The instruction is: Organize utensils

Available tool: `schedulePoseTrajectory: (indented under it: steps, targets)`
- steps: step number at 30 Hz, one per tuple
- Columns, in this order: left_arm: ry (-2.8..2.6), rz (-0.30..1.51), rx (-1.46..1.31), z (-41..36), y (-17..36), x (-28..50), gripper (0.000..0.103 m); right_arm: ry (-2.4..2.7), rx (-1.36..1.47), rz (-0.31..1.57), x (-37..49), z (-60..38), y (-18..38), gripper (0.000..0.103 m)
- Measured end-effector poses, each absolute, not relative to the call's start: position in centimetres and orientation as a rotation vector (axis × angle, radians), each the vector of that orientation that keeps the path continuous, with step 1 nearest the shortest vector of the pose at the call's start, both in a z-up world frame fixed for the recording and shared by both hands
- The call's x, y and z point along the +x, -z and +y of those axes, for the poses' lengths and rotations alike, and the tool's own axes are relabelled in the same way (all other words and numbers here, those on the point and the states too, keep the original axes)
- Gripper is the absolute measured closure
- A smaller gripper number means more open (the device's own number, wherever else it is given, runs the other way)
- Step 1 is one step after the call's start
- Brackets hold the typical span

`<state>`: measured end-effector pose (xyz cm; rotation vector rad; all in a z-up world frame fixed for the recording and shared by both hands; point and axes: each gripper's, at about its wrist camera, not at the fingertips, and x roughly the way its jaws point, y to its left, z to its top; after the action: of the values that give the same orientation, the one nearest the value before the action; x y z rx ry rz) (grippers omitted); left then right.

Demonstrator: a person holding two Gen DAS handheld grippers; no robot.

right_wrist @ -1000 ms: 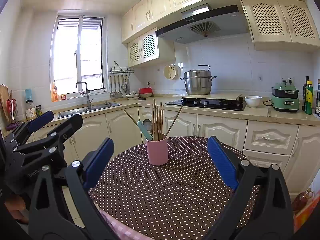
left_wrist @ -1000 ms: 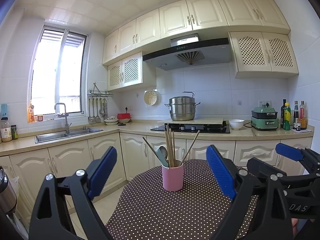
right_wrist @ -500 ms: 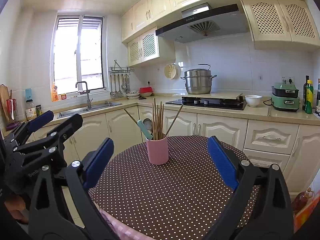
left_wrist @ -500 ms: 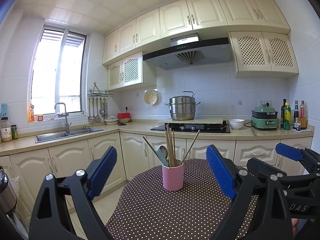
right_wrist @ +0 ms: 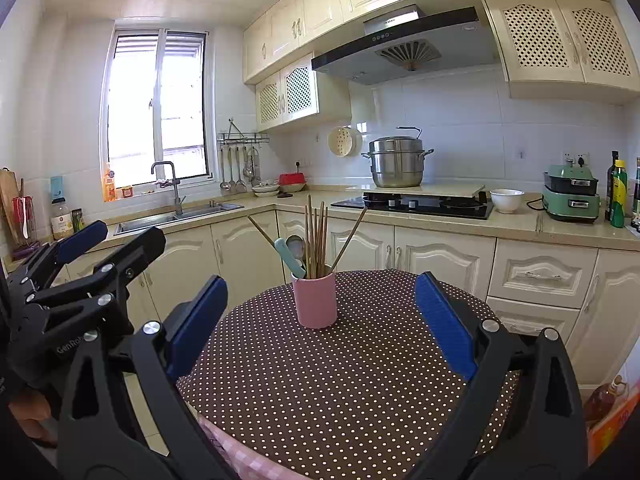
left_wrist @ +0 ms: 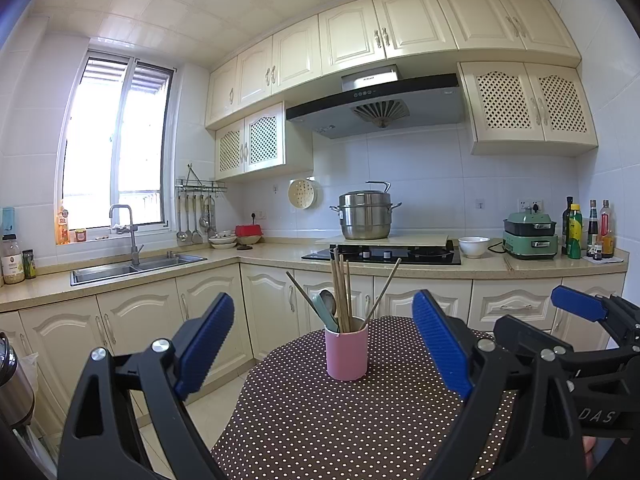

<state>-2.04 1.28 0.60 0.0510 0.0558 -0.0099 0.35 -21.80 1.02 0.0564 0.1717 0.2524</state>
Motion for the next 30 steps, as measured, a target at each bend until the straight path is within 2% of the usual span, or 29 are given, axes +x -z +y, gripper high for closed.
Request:
schedulePoseTrajectory:
  steps: [19, 30]
  targets:
    - [0.007, 0.064, 0.05, 1.6, -0.6, -1.7, 0.014, -0.254, 0.055, 0.177, 0.4, -21.7, -0.8, 0.01]
    - [-0.006, 0.125, 0.049, 2.7, 0.5, 1.3, 0.014, -0.275, 0.064, 0.234, 3.2, -20.7, 0.6, 0.01]
